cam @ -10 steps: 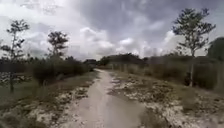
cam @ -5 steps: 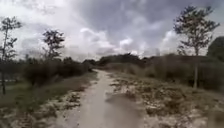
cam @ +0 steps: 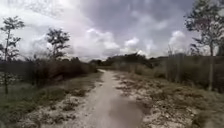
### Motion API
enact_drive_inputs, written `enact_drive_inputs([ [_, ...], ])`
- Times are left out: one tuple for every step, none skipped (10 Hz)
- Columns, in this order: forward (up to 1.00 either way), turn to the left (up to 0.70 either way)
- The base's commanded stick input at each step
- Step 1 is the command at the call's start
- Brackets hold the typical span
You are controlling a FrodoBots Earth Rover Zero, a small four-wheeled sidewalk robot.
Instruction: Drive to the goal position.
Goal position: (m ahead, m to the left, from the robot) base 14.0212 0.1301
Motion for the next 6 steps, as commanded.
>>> enact_drive_inputs([
  [0.70,0.00],
  [0.70,0.00],
  [0.70,0.00],
  [0.70,0.00],
  [0.70,0.00],
  [0.70,0.00],
])
